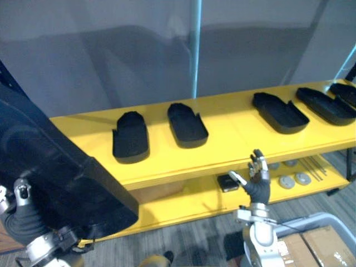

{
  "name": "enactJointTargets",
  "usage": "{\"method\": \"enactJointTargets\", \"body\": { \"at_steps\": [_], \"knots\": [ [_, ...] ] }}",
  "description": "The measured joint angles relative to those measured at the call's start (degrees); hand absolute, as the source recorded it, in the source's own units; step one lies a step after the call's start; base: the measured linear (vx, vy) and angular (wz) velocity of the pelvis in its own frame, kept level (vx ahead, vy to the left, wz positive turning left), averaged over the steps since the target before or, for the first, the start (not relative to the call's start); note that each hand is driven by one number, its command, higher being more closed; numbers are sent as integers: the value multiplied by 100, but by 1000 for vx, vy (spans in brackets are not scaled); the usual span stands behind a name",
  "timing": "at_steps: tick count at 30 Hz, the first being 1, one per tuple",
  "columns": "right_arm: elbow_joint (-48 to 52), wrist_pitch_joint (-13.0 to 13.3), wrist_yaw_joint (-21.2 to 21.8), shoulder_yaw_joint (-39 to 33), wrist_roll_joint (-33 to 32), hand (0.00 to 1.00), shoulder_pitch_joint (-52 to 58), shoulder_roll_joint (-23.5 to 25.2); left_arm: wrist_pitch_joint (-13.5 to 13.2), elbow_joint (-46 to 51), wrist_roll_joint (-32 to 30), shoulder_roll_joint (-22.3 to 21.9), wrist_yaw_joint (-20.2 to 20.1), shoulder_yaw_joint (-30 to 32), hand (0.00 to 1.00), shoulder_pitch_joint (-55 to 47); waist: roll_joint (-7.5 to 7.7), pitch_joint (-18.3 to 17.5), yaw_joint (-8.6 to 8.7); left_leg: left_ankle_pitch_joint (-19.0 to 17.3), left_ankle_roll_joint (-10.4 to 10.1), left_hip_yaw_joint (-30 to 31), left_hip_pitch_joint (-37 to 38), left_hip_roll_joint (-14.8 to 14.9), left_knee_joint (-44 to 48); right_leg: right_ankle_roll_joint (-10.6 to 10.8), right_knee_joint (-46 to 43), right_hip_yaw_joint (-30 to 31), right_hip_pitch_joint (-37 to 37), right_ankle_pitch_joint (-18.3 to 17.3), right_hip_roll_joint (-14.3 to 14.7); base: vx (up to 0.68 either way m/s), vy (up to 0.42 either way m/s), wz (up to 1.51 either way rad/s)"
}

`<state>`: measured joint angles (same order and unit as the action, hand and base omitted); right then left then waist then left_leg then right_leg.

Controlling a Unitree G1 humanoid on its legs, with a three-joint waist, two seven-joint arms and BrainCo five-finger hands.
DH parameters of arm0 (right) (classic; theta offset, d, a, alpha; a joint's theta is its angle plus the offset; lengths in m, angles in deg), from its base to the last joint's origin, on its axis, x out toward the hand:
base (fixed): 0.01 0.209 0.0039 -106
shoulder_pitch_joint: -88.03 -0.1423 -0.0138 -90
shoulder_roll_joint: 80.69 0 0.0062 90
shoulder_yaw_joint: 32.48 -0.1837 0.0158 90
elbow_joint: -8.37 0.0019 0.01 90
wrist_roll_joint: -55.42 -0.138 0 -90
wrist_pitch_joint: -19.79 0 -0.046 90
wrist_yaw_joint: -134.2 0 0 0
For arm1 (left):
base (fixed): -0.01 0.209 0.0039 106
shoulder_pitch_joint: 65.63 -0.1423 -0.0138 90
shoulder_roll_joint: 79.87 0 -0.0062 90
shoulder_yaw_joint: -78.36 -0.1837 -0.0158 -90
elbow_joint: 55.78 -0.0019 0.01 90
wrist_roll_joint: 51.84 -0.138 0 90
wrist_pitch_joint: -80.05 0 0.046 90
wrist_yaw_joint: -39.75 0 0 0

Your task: Walk over and take plastic housings, then place them on the shelf

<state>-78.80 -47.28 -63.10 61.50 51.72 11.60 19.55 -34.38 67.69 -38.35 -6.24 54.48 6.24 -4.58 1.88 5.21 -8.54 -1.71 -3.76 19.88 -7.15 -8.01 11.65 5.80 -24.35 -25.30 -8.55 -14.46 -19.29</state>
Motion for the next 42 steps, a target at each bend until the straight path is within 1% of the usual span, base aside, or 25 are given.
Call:
{"method": "enactJointTargets", "body": {
  "at_steps": [1, 2, 3, 4, 5, 6, 7, 8, 9, 10, 11, 14, 16, 17, 20, 26, 28, 30, 32, 33, 35, 36, 37, 38, 42],
  "knots": [
    [-170, -1, -6, -42, 2, 0, -97, -13, -1, -24, 3, 28, 6, 72, 100, 73, -30, 4, 6, -1, 5, -42, 28, 81, -19, -57, -668, 302, 400, 209, -80, -40, 151, -5],
    [-263, 0, -6, -49, 3, 0, -211, 0, -2, -29, 2, 77, 31, 170, 100, 117, -23, 32, 12, -18, 36, -106, 88, 97, -53, -43, -1051, 562, 646, 360, -144, -51, 145, -26],
    [-421, 0, 9, -26, 17, 0, -380, 30, 2, -83, 3, 188, 126, 222, 100, 169, 30, 130, 15, -14, 75, -168, 222, 153, -147, -120, -1371, 689, 800, 569, -177, -50, 86, -29],
    [-477, 2, 9, -32, 20, 0, -424, 43, 15, -128, 3, 243, 169, 206, 100, 220, 23, 146, 22, -8, 99, -158, 255, 212, -179, -196, -1492, 696, 874, 689, -169, -74, 61, -32],
    [-612, 26, 8, -35, 69, 0, -540, 59, 74, -186, 1, 286, 258, 189, 100, 317, -67, 227, 35, -22, 148, -140, 346, 367, -256, -331, -1581, 738, 986, 506, -102, -139, 39, -28],
    [-628, 66, 8, -40, 181, 0, -593, 61, 119, -316, -5, 296, 369, 148, 100, 479, -114, 241, 69, -39, 171, -149, 354, 548, -335, -260, -1200, 827, 1069, 63, 160, -180, 30, -24],
    [-613, 106, 8, -42, 237, 0, -623, 60, 137, -385, -6, 304, 442, 139, 100, 565, -149, 263, 106, -37, 162, -140, 340, 629, -360, -262, -889, 831, 1066, -34, 300, -264, -8, -15],
    [-575, 206, 4, -43, 246, 0, -643, 59, 216, -515, -9, 363, 570, 125, 100, 693, -131, 288, 171, -39, 153, -154, 291, 714, -389, -256, -170, 863, 1063, -28, 518, -299, -60, -14],
    [-545, 263, 3, -41, 246, 0, -655, 58, 318, -585, -12, 440, 658, 92, 100, 778, -20, 335, 191, -75, 95, -233, 265, 687, -410, -250, 494, 959, 1030, 45, 647, -301, -98, -20],
    [-538, 298, 3, -39, 246, 0, -662, 60, 344, -586, -13, 473, 685, 97, 100, 785, 81, 340, 200, -93, 65, -316, 199, 628, -392, -226, 700, 1041, 1048, 138, 651, -206, -141, -5],
    [-539, 326, -18, -69, 246, 0, -651, 5, 376, -613, -20, 402, 705, 54, 100, 791, 82, 369, 313, -128, 13, -368, 212, 606, -391, 78, 729, 1122, 1036, 362, 658, -76, -144, 2],
    [-478, 329, -35, -254, 235, 0, -655, -127, 386, -569, -68, 350, 680, -65, 100, 665, -163, 403, 294, -83, -78, -482, 227, 857, -417, 4, 978, 1024, 910, 518, 852, 42, -97, 6],
    [-383, 329, -45, -363, 235, 0, -656, -199, 410, -325, -83, 211, 634, -70, 100, 688, -300, 356, 300, 17, -222, -524, 206, 1000, -544, 15, 1286, 857, 793, 748, 1006, 113, -70, 20],
    [-362, 329, -50, -373, 235, 0, -656, -208, 410, -259, -91, 184, 633, -82, 100, 697, -308, 351, 300, 43, -252, -581, 210, 1030, -586, 11, 1372, 818, 736, 787, 1039, 122, -26, 17],
    [-312, 332, -67, -346, 233, 0, -727, -200, 419, -135, -108, 184, 634, -137, 100, 697, -214, 271, 268, 116, -250, -841, 350, 1073, -810, 31, 1604, 811, 586, 842, 1053, 123, 8, 3],
    [43, 383, 155, -332, 6, 0, -687, 34, 490, -135, -238, 187, 629, -255, 100, 695, 24, 84, 273, 136, -219, -1092, 562, 1028, -1025, 49, 1748, 831, 423, 855, 998, 73, 23, -5],
    [117, 403, 313, -326, -31, 0, -663, 44, 561, -136, -331, 187, 633, -255, 100, 688, 24, 75, 282, 148, -199, -1099, 632, 1020, -1090, 47, 1776, 826, 332, 852, 987, 0, 0, 0],
    [133, 450, 667, -226, -155, 0, -646, 41, 573, -135, -392, 187, 668, -217, 100, 684, -24, 1, 277, 163, -171, -1116, 704, 1014, -1165, 45, 1800, 810, 283, 850, 981, -11, 5, 2],
    [134, 463, 891, 15, -365, 0, -669, 37, 581, -135, -522, 189, 726, -141, 100, 673, -88, -51, 258, 127, -115, -1109, 710, 1000, -1167, 43, 1812, 775, 240, 832, 975, -17, -1, 7],
    [133, 464, 1090, 314, -519, 0, -774, 33, 596, -136, -591, 191, 778, -25, 100, 664, -152, -95, 253, 125, -99, -1070, 688, 989, -1168, 58, 1812, 670, 219, 821, 959, -18, -4, 19],
    [128, 463, 1227, 611, -559, 0, -881, 20, 621, -136, -698, 204, 856, 9, 100, 658, -205, -113, 224, 148, -80, -968, 680, 955, -1164, 66, 1811, 513, 122, 798, 929, -8, 0, 45],
    [108, 456, 1328, 885, -639, 0, -1024, 12, 644, -136, -764, 213, 905, 29, 100, 629, -234, -143, 107, 167, -74, -828, 674, 904, -1156, 89, 1803, 349, 35, 760, 895, -5, 2, 68],
    [72, 452, 1354, 1035, -655, 0, -1157, 0, 653, -137, -787, 209, 912, 122, 100, 592, -239, -208, 64, 185, -73, -702, 593, 858, -1136, 118, 1784, 224, 28, 727, 873, 6, -1, 67],
    [37, 450, 1356, 1130, -655, 0, -1256, -1, 655, -138, -788, 210, 926, 205, 100, 574, -239, -227, 38, 217, -75, -614, 561, 827, -1138, 125, 1760, 137, 17, 704, 857, 19, -4, 59],
    [-340, 433, 1360, 1404, -678, 0, -1806, 5, 659, -174, -892, 205, 1023, 780, 100, 342, -241, -246, -291, 373, -77, -121, 510, 646, -1145, 119, 1689, -332, -203, 584, 766, 36, 9, 71]
  ]
}}
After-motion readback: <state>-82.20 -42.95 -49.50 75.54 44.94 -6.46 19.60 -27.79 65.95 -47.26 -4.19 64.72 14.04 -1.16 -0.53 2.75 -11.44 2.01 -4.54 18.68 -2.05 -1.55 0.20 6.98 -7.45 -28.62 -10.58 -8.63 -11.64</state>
